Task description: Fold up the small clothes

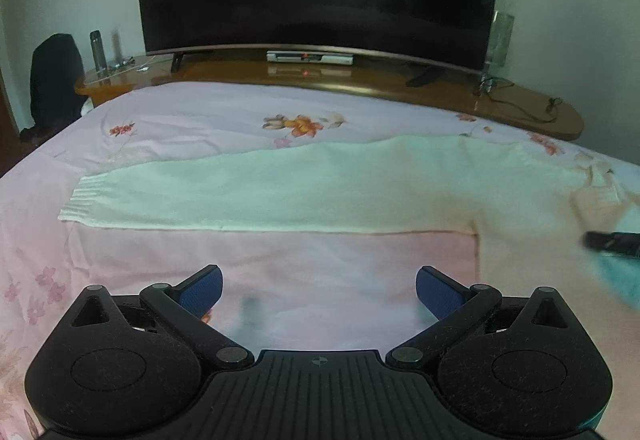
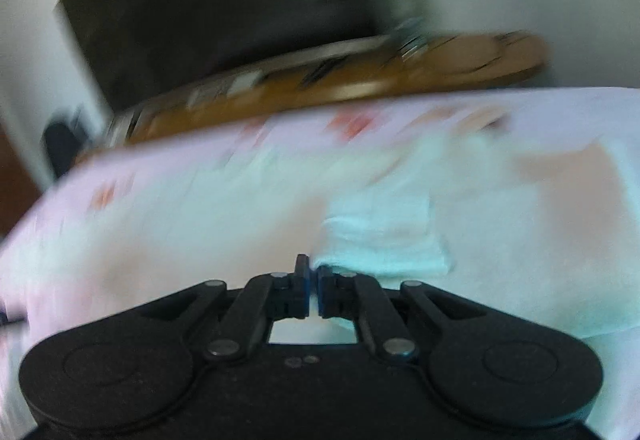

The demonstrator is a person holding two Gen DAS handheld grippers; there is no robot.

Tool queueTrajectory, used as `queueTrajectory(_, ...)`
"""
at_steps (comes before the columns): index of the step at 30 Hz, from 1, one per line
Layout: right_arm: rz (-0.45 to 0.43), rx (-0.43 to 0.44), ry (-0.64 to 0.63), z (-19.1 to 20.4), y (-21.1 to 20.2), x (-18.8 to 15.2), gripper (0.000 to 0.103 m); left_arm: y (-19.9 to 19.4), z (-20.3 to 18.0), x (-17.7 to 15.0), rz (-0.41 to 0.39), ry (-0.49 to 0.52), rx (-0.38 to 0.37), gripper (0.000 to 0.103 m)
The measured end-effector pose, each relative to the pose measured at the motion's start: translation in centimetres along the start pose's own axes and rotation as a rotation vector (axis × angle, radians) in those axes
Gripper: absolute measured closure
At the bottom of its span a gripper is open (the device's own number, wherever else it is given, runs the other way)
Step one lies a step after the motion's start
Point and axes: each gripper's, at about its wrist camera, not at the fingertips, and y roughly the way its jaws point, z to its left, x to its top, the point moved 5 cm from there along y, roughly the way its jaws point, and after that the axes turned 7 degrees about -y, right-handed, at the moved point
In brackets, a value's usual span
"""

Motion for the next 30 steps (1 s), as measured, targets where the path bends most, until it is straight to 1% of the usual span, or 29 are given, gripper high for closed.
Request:
queueTrajectory(1,-0.038,0.003,-0.097,3.3,-0.8,-0.7,0.07,-0.1,-0.4,0.2,-0.004,0.0,-0.013,0.0)
queueTrajectory(2,-0.055,0.045,-0.168,5.0,-1.3,-1.0,0.071,-0.2,-0.9,0.4,-0.008,-0.002,-0.033,0.001)
queueTrajectory(3,-0.066,0.11,-0.191,6.1,-2.0,-1.3,0.075,-0.3,-1.7,0.6,-0.011,-0.006,-0.056,0.001)
queueTrajectory(4,-0.086,0.16,-0.192,6.8,-2.9,-1.7,0.077,-0.2,-2.6,0.8,-0.011,-0.014,-0.084,0.004)
queueTrajectory(5,-0.108,0.163,-0.207,7.4,-3.8,-2.0,0.077,0.0,-3.8,1.1,-0.008,-0.021,-0.125,0.01)
queueTrajectory(6,-0.127,0.137,-0.23,7.5,-4.9,-2.4,0.077,0.3,-5.1,1.3,0.0,-0.02,-0.152,0.021)
queueTrajectory(7,-0.138,0.118,-0.236,7.3,-5.9,-2.8,0.077,0.8,-6.7,1.3,0.014,-0.012,-0.181,0.024)
queueTrajectory(9,-0.142,0.095,-0.196,6.1,-7.7,-3.8,0.077,1.9,-10.1,1.1,0.049,-0.01,-0.247,0.024)
queueTrajectory(11,-0.144,0.026,-0.155,4.1,-9.4,-4.6,0.077,3.4,-13.2,0.7,0.104,-0.031,-0.326,0.026)
queueTrajectory(13,-0.159,-0.029,-0.11,1.8,-10.6,-4.8,0.075,4.7,-15.6,0.1,0.173,-0.073,-0.389,0.048)
queueTrajectory(15,-0.18,-0.093,-0.041,-0.5,-12.0,-4.8,0.074,6.1,-17.5,-0.6,0.244,-0.136,-0.448,0.053)
queueTrajectory(16,-0.185,-0.111,-0.008,-2.2,-12.4,-5.2,0.074,6.7,-18.2,-0.8,0.264,-0.162,-0.468,0.053)
queueTrajectory(17,-0.19,-0.128,0.031,-3.3,-13.0,-5.4,0.074,7.3,-19.0,-1.0,0.282,-0.187,-0.479,0.053)
queueTrajectory(21,-0.2,-0.179,0.119,-6.4,-14.1,-6.8,0.074,8.6,-20.6,-0.8,0.277,-0.247,-0.5,0.054)
queueTrajectory(22,-0.204,-0.19,0.143,-7.1,-14.3,-7.2,0.074,8.9,-20.9,-0.7,0.269,-0.251,-0.5,0.058)
queueTrajectory(23,-0.208,-0.205,0.17,-7.8,-14.6,-7.6,0.074,9.2,-21.2,-0.7,0.258,-0.245,-0.487,0.066)
queueTrajectory(24,-0.21,-0.233,0.201,-8.5,-14.8,-7.9,0.074,9.3,-21.3,-1.0,0.251,-0.23,-0.461,0.094)
queueTrajectory(25,-0.207,-0.255,0.226,-9.4,-15.0,-8.2,0.074,9.7,-21.2,-1.2,0.25,-0.225,-0.448,0.098)
queueTrajectory(27,-0.194,-0.294,0.279,-10.7,-15.0,-8.6,0.074,9.9,-20.5,-1.1,0.243,-0.249,-0.474,0.099)
queueTrajectory(30,-0.165,-0.325,0.339,-12.4,-14.6,-9.0,0.074,8.8,-19.8,-0.1,0.195,-0.21,-0.477,0.1)
